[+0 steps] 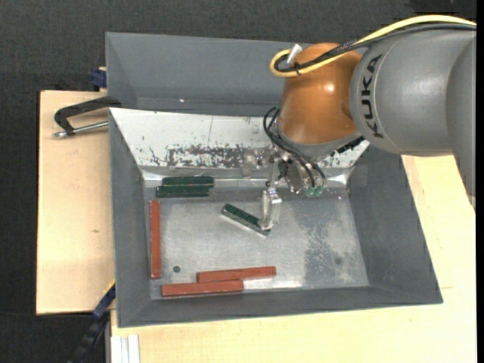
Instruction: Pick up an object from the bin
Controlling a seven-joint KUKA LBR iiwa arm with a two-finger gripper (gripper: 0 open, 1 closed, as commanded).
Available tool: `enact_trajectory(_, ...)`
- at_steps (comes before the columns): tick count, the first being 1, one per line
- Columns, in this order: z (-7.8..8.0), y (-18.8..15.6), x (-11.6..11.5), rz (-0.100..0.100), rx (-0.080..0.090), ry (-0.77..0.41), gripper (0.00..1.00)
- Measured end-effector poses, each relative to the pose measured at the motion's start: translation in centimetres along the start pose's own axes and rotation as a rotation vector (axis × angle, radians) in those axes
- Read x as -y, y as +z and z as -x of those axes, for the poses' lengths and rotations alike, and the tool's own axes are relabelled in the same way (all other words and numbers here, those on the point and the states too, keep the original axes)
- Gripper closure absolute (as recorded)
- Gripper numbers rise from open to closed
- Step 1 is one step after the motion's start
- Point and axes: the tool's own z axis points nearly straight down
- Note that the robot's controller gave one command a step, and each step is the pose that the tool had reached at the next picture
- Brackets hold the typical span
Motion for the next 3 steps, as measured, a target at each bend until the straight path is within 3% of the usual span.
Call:
enact_trajectory(1, -0.1, 0.1, 0.0, 0.0, -0.003, 0.001, 0.0)
enact_trajectory(2, -2.2, 6.3, -0.4, 0.0, -0.009, 0.222, 1.0)
enact_trajectory(3, -2.2, 6.3, -0.4, 0.0, -0.009, 0.222, 1.0)
